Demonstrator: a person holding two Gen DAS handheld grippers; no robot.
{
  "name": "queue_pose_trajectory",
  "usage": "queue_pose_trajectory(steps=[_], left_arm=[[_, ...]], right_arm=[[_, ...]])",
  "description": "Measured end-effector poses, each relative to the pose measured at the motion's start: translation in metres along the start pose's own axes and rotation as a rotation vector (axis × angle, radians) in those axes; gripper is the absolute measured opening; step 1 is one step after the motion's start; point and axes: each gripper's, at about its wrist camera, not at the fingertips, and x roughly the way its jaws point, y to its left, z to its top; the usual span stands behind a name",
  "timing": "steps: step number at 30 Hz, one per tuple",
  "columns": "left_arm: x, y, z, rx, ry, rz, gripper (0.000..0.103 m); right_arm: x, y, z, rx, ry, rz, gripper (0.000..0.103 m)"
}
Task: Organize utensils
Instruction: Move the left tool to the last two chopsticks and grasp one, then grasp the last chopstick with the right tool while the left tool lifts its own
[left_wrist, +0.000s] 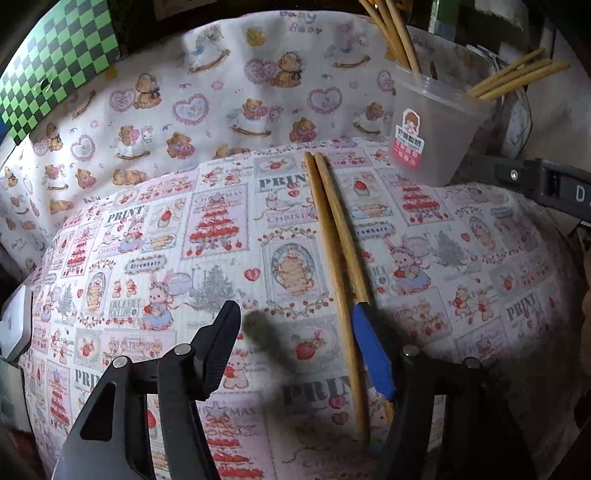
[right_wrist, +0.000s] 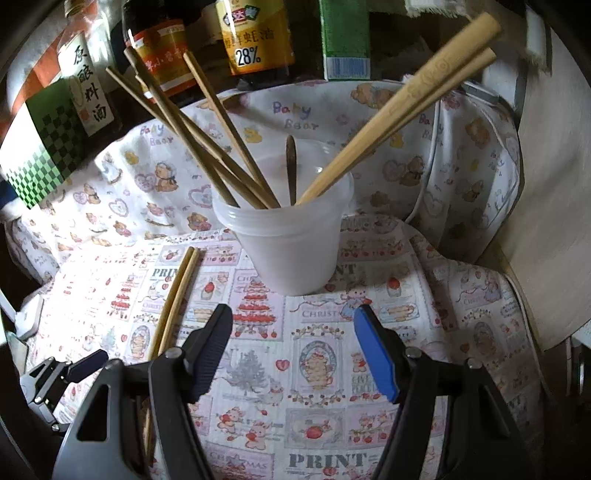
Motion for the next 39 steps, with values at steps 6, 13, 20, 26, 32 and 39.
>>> queue_pose_trajectory(steps=[6,13,20,26,32,39], left_arm=[[0.001,0.0,-0.002,-0.008,0.007,-0.031,0.049],[-0.002,0.007,-0.001,-0.057,0.024,-0.07,0.006],[-0.037,0.031,0.005,-0.154,-0.139,-0.108,0.006],[-0.074,0.046,0.007,-0.197,-0.321,-0.065,0.006],[-0.098,0.057,0.005,-0.205,-0.455,-0.002,0.005],[-0.098,0.059,0.003,-0.212,-0.512,0.004,0.005]], right_arm=[[0.0,0.001,-0.001,-0.015,-0.004,-0.005,0.066],[0.002,0.001,-0.001,-0.025,0.005,-0.003,0.066],[0.0,0.006,-0.004,-0.03,-0.002,0.018,0.066],[0.01,0.034,-0.02,-0.094,0.065,0.103,0.066],[0.013,0.074,-0.045,-0.235,0.085,0.141,0.064],[0.016,0.097,-0.065,-0.299,0.134,0.171,0.046]])
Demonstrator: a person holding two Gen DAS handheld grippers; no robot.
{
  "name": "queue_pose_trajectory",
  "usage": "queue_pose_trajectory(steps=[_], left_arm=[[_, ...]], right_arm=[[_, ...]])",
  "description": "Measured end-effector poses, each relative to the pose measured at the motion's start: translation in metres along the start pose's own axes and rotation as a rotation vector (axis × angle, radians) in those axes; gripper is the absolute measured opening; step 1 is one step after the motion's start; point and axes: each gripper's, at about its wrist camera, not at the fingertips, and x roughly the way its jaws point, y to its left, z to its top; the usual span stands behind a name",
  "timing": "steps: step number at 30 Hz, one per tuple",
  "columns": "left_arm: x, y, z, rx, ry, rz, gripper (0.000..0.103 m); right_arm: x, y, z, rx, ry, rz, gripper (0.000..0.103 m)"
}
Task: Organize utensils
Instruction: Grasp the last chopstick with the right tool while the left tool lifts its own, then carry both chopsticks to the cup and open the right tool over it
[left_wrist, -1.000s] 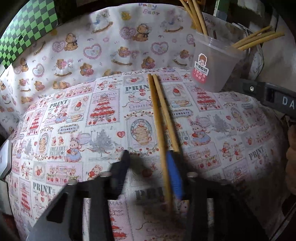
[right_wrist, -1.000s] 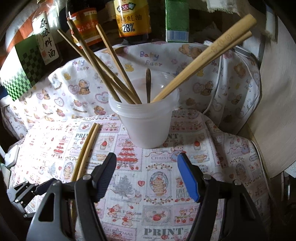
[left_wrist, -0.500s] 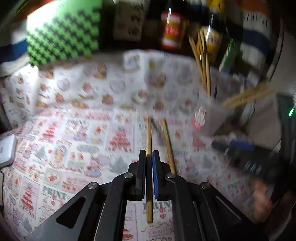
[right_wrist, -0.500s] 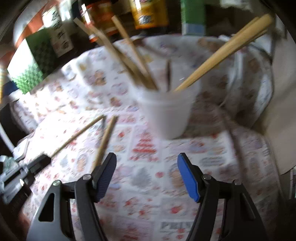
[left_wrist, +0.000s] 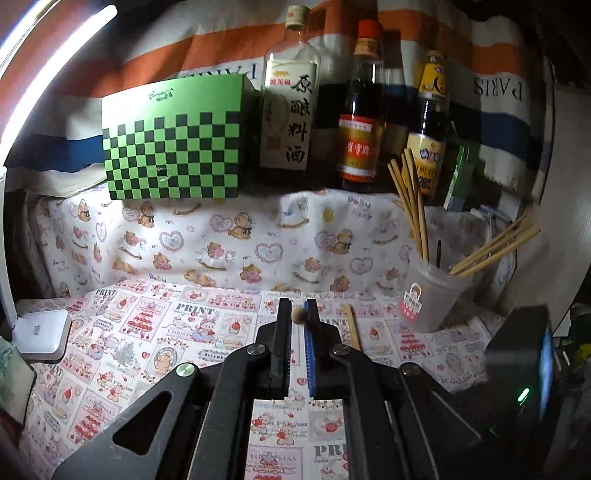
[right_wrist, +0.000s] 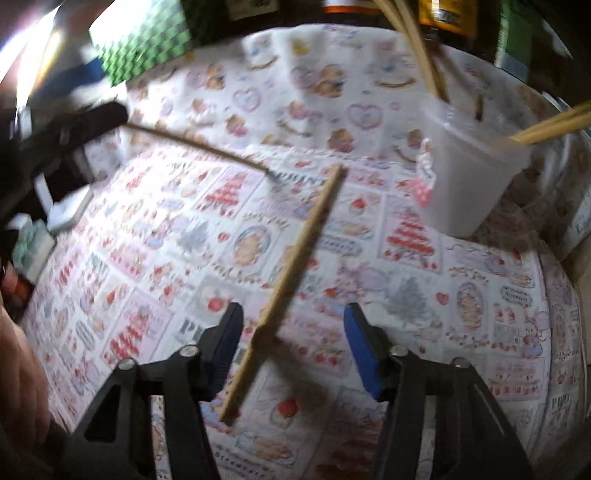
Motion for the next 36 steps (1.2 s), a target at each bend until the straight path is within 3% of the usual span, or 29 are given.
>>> queue_pose_trajectory(steps=[8,14,18,27,31,36], left_arm=[[-0.027,0.025,0.009,-0.121,-0.168,0.017,0.005],[-0.042,0.034,0.013,-0.155,-0.227,-0.047,0.005],[-0.052,0.032,0.015,-0.136,-0.276,-0.01,0.005],[-0.066,0.044,0.015,-0.194,-0.339,-0.037,0.005],[-0.066,0.044,0.016,-0.191,-0.331,-0.034,0.005],[-0.058,0.045,0.015,-0.197,-0.306,-0.033,0.005]], right_arm=[[0.0,0.014,-0.008,-0.056,-0.004,-0.058,0.039],[-0.003,0.008,-0.01,-0.035,-0.005,-0.059,0.008],[-0.005,-0.009,-0.003,0.046,-0.003,0.002,0.006],[-0.087,-0.028,0.007,0.087,-0.358,0.046,0.006],[-0.12,-0.039,0.01,0.115,-0.524,0.002,0.006],[-0.153,-0.053,0.006,0.151,-0.672,0.008,0.006]])
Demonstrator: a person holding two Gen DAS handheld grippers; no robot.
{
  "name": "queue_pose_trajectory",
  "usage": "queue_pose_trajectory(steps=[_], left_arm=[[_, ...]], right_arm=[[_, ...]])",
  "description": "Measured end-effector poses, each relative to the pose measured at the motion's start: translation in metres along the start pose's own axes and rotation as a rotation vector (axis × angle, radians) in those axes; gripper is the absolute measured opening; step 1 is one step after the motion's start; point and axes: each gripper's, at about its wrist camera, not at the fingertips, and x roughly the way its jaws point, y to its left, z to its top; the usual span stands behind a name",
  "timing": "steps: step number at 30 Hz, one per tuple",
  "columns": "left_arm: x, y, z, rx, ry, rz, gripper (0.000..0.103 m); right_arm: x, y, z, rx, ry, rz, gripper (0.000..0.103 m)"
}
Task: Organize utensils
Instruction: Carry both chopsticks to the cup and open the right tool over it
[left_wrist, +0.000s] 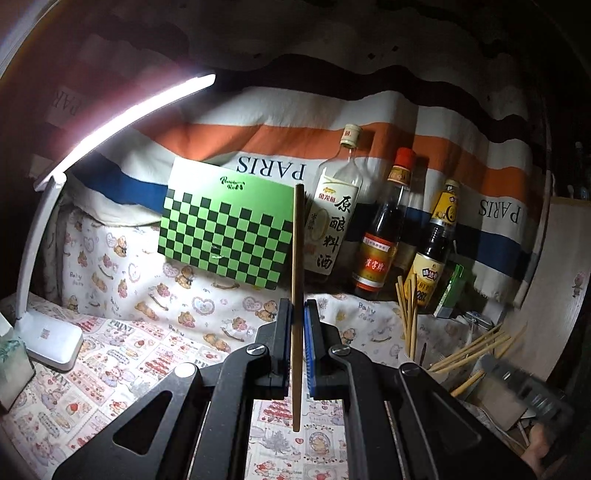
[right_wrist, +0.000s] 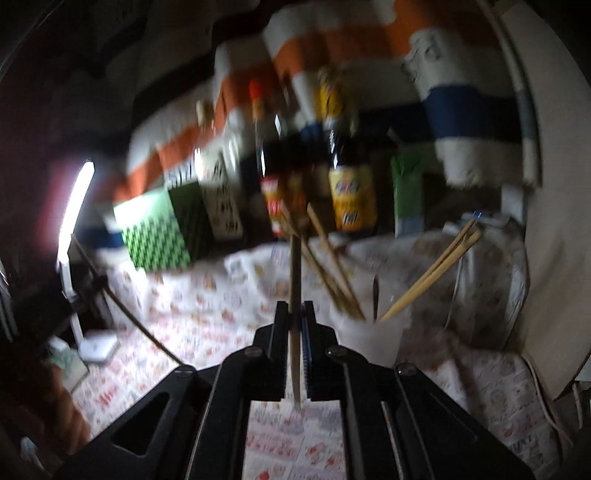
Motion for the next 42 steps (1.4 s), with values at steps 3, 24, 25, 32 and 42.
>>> queue_pose_trajectory(steps=[3,24,25,32,42], left_arm=[[0.002,-0.001,-0.002,0.006,0.007,0.0,0.005],[0.01,0.009,-0.002,-0.008,0.012,0.009,0.005],[0.011,0.01,-0.003,-0.007,0.009,0.017,0.005],[0.012,0.012,-0.003,-0.012,0.011,0.024,0.005],[0.014,0.013,-0.005,-0.031,0.031,0.013,0.005]], right_arm=[[-0.015,-0.006,0.008,0.026,-0.075,-0.003,0.006],[-0.01,-0.013,0.081,-0.047,-0.26,-0.219,0.006],[-0.006,-0.014,0.085,-0.046,-0.256,-0.229,0.006],[0.024,-0.016,0.109,-0.063,-0.273,-0.283,0.006],[0.077,-0.016,0.083,-0.081,-0.111,-0.287,0.006]])
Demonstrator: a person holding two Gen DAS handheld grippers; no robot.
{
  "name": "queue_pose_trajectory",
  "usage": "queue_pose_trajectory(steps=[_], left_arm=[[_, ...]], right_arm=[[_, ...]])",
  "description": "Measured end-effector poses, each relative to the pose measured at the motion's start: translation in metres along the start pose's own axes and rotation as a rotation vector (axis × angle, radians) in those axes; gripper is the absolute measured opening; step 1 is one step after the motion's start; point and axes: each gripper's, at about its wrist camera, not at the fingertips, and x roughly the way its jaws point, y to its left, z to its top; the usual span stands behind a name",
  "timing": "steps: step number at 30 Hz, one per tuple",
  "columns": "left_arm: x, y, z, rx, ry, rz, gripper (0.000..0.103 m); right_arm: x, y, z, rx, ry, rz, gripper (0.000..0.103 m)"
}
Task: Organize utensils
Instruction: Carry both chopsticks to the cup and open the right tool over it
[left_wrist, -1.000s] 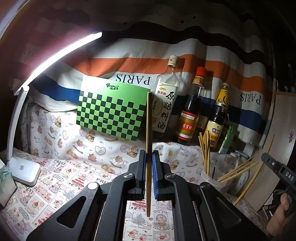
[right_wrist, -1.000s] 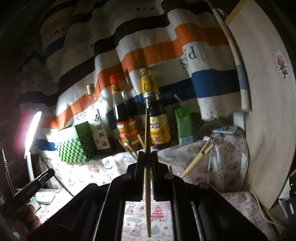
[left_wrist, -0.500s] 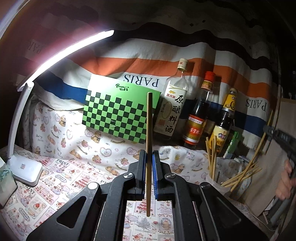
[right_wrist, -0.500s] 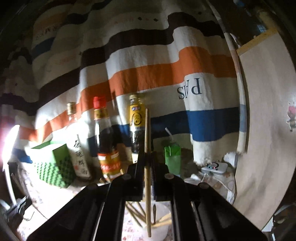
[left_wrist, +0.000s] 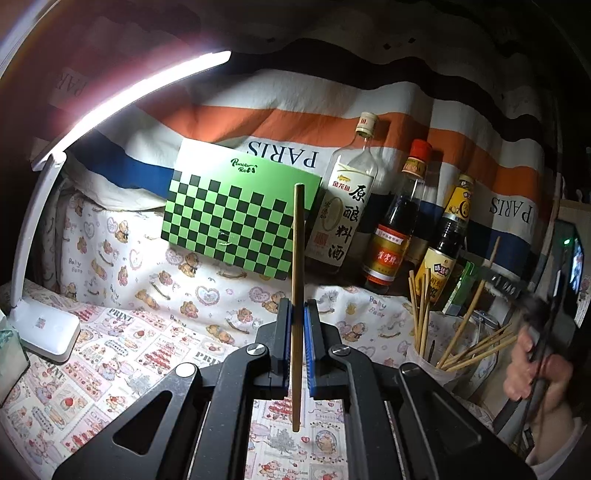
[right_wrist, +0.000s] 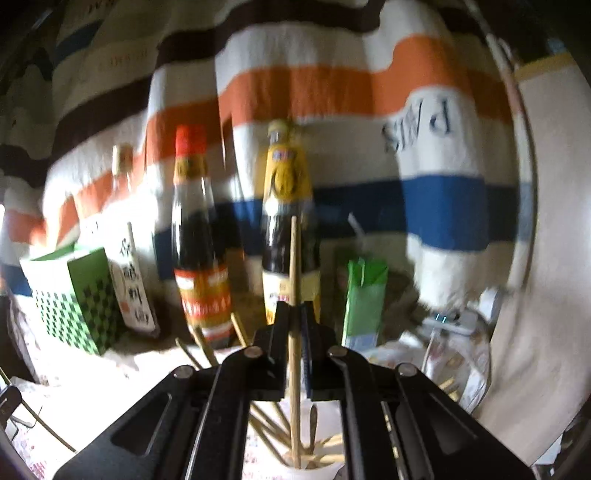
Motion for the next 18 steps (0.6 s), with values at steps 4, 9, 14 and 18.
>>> queue_pose_trajectory(steps=[4,9,14,18], left_arm=[[0.001,0.001,0.0,-0.006,0.005,-0.006,0.005],[0.002,0.002,0.001,-0.011,0.017,-0.024,0.005],[0.002,-0.002,-0.001,0.006,0.019,-0.027,0.005],[0.003,-0.004,-0.003,0.018,0.019,-0.021,0.005]], right_arm=[[0.015,-0.001,-0.013,0.004,0.076,0.0,0.006],[0.023,-0.001,-0.027,-0.038,0.1,-0.031,0.006],[0.023,-0.007,-0.029,-0.043,0.116,-0.038,0.006],[0.018,-0.013,-0.025,-0.058,0.112,-0.055,0.013]])
